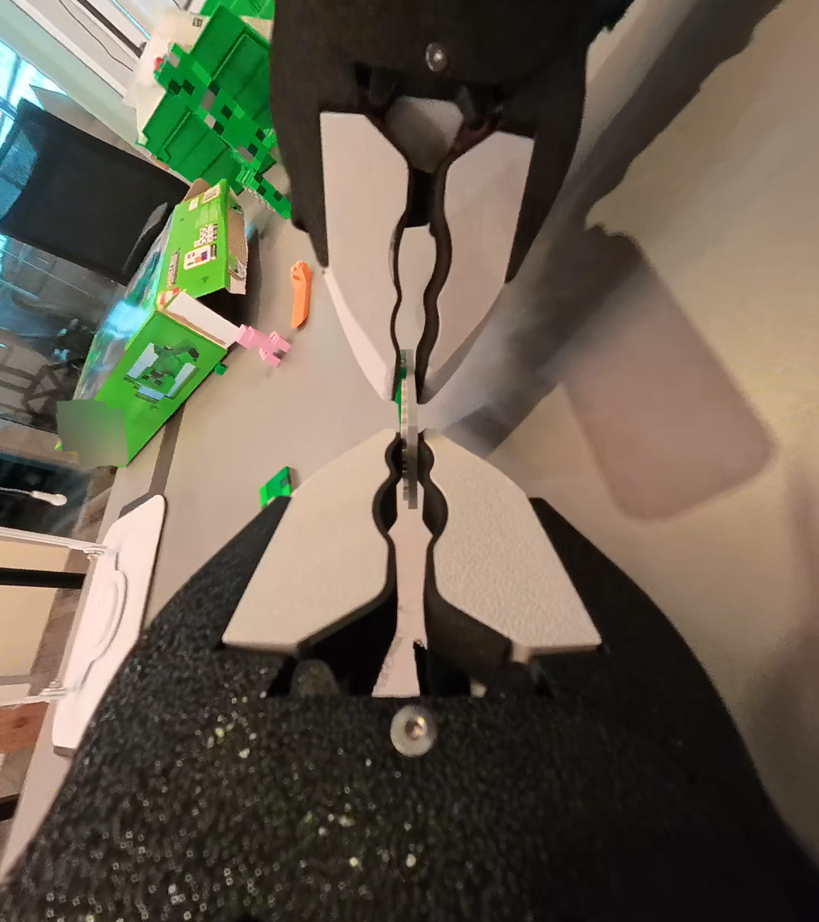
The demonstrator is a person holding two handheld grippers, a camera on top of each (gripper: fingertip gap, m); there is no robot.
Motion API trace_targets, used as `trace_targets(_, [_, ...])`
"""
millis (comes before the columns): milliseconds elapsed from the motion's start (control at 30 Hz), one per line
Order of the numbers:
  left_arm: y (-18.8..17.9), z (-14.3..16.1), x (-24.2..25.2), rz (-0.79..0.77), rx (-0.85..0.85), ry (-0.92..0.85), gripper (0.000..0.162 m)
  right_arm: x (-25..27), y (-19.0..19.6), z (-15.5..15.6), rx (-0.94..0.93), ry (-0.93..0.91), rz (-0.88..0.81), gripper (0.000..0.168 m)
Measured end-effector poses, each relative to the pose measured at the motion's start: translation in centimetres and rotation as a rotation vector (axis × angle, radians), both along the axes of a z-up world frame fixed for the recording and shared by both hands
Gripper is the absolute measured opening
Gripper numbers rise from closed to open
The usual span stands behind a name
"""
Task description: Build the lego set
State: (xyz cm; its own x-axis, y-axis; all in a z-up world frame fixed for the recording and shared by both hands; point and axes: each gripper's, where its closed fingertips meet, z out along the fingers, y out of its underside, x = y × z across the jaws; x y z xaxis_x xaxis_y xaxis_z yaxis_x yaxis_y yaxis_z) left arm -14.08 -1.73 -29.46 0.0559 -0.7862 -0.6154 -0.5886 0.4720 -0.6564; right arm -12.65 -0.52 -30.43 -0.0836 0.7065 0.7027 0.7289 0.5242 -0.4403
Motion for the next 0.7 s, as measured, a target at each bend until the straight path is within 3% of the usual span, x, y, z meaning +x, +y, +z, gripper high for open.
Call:
trace_targets(33, [0.0,0.1,0.0,-0.004,0.023,0.005,0.004,0.0,0.0,0.0,-0.013,-0.001,0.002,0.007])
trace_targets(500, [-1.5,-0.3,0.5,-0.104,0.055,0.029,0.005,0.2,-1.4,-0.8,-0.086,-0.079,0.127,0.007])
trace_targets(667, [-0.3,0.5,0.8,0.008,-0.118,-0.086,0.005,0.6,-0.4,0.0,-0.08,-0.043,0.077,0.007])
trace_targets(700, [0.1,0.8,0.8,0.047,-0.168,-0.124,0.013,0.6,0.1,0.4,-0.05,-0.023,0.057,0.007])
